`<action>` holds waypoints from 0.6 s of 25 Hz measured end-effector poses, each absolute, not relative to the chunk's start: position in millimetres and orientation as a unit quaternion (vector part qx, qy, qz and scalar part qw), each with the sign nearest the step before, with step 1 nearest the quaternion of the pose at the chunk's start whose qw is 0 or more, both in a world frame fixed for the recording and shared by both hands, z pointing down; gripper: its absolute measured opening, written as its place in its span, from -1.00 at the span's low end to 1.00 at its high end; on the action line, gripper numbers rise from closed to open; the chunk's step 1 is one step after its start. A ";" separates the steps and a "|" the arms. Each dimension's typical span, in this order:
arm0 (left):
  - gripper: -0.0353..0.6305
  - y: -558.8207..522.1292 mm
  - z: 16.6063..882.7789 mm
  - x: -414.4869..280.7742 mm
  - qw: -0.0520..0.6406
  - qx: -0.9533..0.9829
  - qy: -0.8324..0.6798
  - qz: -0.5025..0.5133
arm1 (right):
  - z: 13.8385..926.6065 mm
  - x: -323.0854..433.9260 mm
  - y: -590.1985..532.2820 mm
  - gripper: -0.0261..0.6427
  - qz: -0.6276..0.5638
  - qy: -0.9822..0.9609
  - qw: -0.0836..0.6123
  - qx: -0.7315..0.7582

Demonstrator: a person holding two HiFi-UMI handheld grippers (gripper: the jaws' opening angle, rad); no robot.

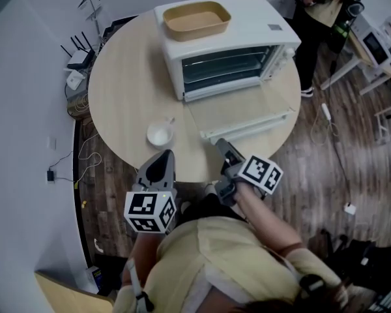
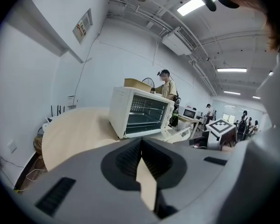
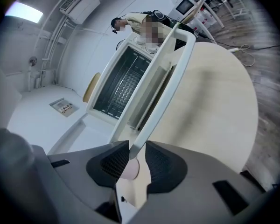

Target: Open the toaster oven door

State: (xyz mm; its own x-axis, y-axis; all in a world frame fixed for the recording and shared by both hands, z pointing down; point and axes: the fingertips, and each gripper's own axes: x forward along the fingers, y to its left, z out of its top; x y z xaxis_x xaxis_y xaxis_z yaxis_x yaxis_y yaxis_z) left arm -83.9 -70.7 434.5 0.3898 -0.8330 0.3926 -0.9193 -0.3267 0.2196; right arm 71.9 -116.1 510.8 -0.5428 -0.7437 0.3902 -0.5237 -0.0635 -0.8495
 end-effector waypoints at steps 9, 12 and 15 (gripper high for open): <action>-0.88 -69.5 444.7 -82.7 0.218 0.806 -0.539 0.108 | 533.2 74.4 -110.8 -0.60 -0.564 0.668 0.082 -0.479; -0.88 -68.7 448.5 -82.0 0.220 0.806 -0.539 0.109 | 542.3 73.4 -109.2 -0.60 -0.573 0.661 0.084 -0.477; -0.88 -67.3 453.6 -80.2 0.223 0.806 -0.537 0.112 | 553.0 74.0 -107.8 -0.60 -0.582 0.652 0.080 -0.479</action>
